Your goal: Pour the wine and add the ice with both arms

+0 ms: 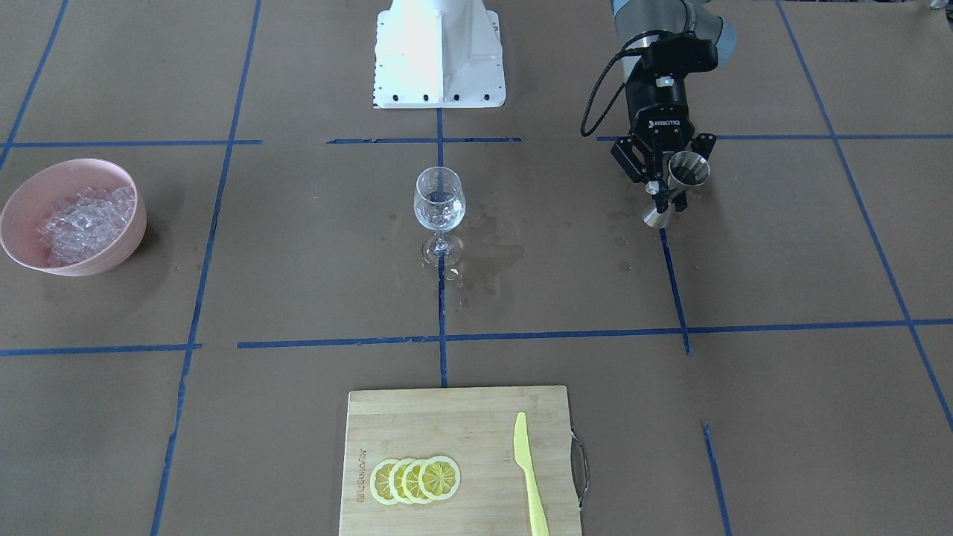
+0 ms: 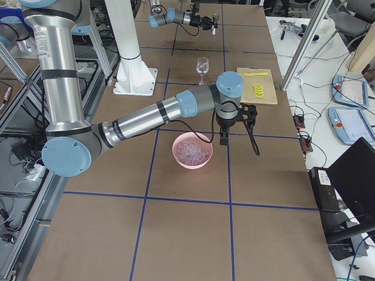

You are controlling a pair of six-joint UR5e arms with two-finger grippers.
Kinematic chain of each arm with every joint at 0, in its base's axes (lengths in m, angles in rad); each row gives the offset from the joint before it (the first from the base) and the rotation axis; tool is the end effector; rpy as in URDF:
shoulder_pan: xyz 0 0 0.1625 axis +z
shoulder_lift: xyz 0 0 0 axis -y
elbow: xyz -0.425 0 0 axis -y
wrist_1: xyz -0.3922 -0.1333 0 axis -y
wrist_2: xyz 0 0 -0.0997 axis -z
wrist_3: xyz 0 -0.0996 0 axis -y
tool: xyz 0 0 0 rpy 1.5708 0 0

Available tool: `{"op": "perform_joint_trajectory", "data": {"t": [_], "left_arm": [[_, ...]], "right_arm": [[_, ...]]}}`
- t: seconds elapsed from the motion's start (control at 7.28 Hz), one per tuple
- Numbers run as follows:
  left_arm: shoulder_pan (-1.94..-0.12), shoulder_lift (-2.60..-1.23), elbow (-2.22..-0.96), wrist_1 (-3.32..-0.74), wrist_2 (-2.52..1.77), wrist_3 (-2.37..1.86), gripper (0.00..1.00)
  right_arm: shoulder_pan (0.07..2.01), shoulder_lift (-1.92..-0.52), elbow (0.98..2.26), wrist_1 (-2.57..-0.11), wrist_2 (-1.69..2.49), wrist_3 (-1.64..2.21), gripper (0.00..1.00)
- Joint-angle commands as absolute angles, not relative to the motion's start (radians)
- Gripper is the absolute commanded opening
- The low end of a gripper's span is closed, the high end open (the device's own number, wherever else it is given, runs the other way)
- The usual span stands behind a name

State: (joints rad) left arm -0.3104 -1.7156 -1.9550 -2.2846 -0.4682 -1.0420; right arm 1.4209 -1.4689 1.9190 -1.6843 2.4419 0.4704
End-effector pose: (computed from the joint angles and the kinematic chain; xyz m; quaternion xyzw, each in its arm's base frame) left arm 0.3840 -0.3565 0.3052 0.5910 0.2794 -0.2276 0.7217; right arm -0.0199 -0.5144 0.4423 0.0177 -0.4425 0.0729 0.8937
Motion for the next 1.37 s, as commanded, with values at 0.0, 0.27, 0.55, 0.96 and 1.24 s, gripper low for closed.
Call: {"op": "perform_joint_trajectory", "data": {"t": [0.0, 0.27, 0.55, 0.96, 1.24], "left_arm": [[-0.310, -1.752, -2.008, -2.284, -0.559, -0.936, 0.00], [-0.310, -1.807, -2.020, -2.281, -0.610, -0.894, 0.00], [-0.308, -1.844, -2.022, -2.275, -0.674, -0.891, 0.00], [-0.298, -1.864, -2.033, -2.264, -0.692, -0.831, 0.00], [-0.264, -1.969, -2.010, -2.113, -0.693, -0.830, 0.00]], "right_arm": [[1.320, -1.492, 2.032, -1.684, 2.364, 0.628, 1.00], [1.281, -1.541, 2.083, -1.645, 2.336, 0.685, 1.00], [1.182, -1.679, 2.080, -1.327, 2.243, 0.895, 1.00], [1.143, -1.758, 2.080, -1.296, 2.235, 0.891, 1.00], [1.135, -1.779, 2.080, -1.296, 2.235, 0.861, 1.00]]}}
